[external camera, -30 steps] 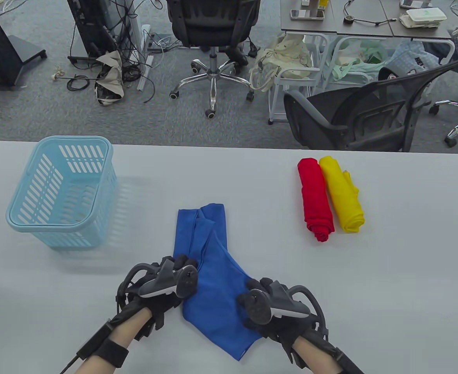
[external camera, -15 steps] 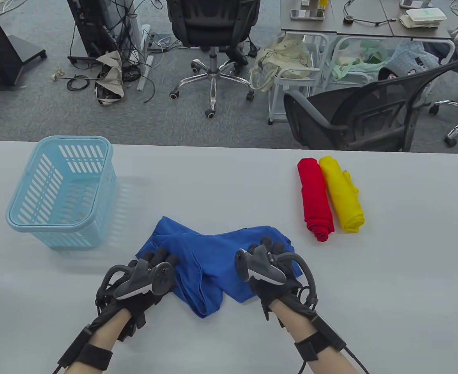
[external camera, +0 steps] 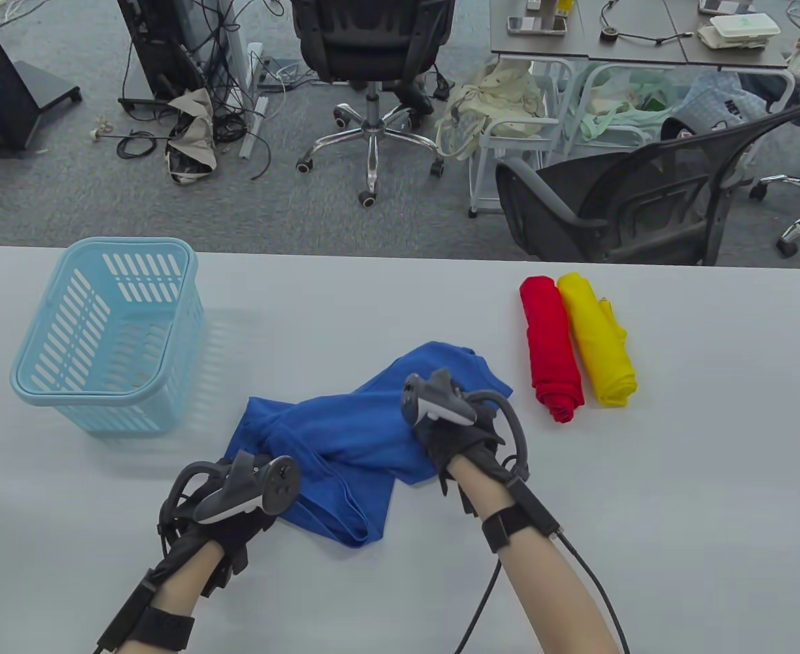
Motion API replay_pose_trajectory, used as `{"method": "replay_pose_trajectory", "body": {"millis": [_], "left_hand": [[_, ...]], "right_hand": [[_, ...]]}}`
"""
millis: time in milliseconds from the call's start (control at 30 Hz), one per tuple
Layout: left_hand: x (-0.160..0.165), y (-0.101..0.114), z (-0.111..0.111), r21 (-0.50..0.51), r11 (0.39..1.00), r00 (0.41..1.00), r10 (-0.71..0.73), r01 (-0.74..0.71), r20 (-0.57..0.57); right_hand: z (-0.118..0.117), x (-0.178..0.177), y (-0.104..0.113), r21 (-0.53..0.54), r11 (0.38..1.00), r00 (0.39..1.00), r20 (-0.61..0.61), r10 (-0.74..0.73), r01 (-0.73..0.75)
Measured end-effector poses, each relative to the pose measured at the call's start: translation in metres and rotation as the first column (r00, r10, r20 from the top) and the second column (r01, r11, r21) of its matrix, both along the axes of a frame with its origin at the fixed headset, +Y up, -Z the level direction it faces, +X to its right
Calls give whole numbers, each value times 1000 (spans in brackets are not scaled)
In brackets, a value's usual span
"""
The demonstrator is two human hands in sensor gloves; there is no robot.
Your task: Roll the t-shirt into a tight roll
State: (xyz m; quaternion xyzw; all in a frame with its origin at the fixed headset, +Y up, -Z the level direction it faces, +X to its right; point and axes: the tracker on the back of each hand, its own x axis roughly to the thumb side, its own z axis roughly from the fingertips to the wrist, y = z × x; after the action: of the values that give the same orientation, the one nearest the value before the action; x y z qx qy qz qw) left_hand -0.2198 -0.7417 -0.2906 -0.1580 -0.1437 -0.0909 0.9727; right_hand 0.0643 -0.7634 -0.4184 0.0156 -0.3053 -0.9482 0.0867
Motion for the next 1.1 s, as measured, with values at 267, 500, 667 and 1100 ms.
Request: {"method": "replay_pose_trajectory", "body": {"millis": [267,500,667,1100], "left_hand": [[-9,2,-2,23,999,1000,28,-29,10],[-1,-19,-5,-88,996,999,16,-14,29],[2,1,-6,-107,994,999,-12,16,39],[-38,15,-7,-60,971,970,224,-230,-94]], "right_hand": [[15,-5,25,107,992,995,-87,-54,63],[59,-44,21,60,995,957,-283,-61,81],[9,-25,1,32,998,992,-117,-42,46],[36,-60,29,195,968,973,-194,-122,160]]}}
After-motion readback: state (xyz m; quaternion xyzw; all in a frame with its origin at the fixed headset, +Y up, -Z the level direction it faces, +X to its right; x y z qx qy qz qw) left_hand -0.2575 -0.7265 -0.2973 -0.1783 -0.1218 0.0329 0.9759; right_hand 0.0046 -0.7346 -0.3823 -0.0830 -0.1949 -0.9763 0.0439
